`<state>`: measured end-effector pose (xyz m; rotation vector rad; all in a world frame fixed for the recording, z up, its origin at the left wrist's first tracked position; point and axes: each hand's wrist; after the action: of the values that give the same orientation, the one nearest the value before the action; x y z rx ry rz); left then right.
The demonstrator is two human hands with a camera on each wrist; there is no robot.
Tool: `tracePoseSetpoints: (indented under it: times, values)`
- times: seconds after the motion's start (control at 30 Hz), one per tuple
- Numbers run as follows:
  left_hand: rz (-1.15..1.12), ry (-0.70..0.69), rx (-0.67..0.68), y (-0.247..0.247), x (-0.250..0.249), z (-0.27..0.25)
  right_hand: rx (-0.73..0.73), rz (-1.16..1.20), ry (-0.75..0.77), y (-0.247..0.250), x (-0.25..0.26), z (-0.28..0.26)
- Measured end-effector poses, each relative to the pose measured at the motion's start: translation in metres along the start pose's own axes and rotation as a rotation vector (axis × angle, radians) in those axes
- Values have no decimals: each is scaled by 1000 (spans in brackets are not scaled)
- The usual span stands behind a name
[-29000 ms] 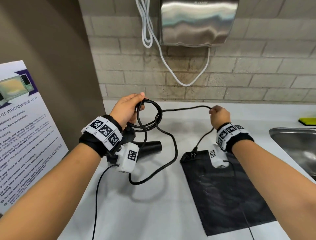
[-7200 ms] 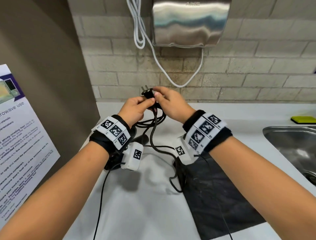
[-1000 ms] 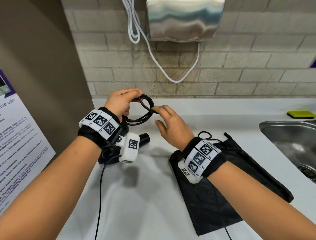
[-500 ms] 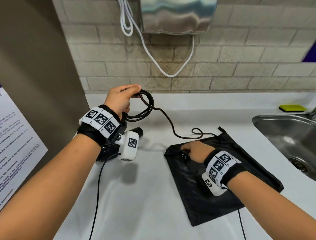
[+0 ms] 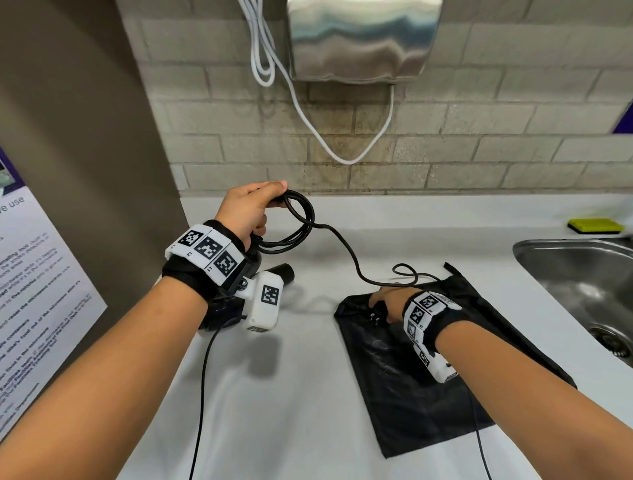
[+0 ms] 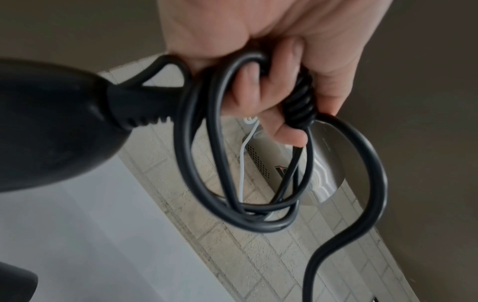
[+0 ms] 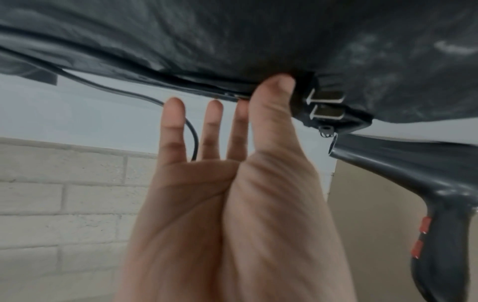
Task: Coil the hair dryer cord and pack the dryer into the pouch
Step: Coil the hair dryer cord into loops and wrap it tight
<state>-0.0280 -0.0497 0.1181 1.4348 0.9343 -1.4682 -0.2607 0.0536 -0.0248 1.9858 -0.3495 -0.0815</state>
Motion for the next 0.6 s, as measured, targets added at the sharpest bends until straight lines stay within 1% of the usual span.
tracePoseSetpoints:
  times: [0.07, 0.13, 0.23, 0.33, 0.4, 0.47, 0.53, 0.6]
  values:
    - [1, -2, 0, 1, 0, 1, -47, 12, -4, -1, 0, 1]
    - [7, -4, 5, 2, 0, 1, -99, 92, -18, 1, 0, -2]
    - [7, -9, 11, 3, 0, 1, -277, 223, 13, 10, -2, -6]
    - [-30, -5, 2, 5, -1, 2, -519, 337, 154, 31, 5, -16]
    - [-53, -2, -4, 5, -1, 3, -695, 477, 242, 49, 17, -27]
    - [-53, -6, -5, 5, -1, 3, -833, 615, 383, 63, 36, -41]
    - [-43, -8, 0, 3, -1, 2, -894, 615, 510, 69, 59, -51]
    - [-39, -6, 10, 1, -1, 2, -881, 591, 597, 70, 78, -54]
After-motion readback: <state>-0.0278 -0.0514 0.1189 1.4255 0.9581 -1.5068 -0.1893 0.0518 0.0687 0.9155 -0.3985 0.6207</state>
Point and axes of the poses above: each hand's wrist, its own z-axis towards the middle knuckle, its own y-axis out of the back of the hand, x = y × z, and after that the axes turned 6 degrees about z, right-handed
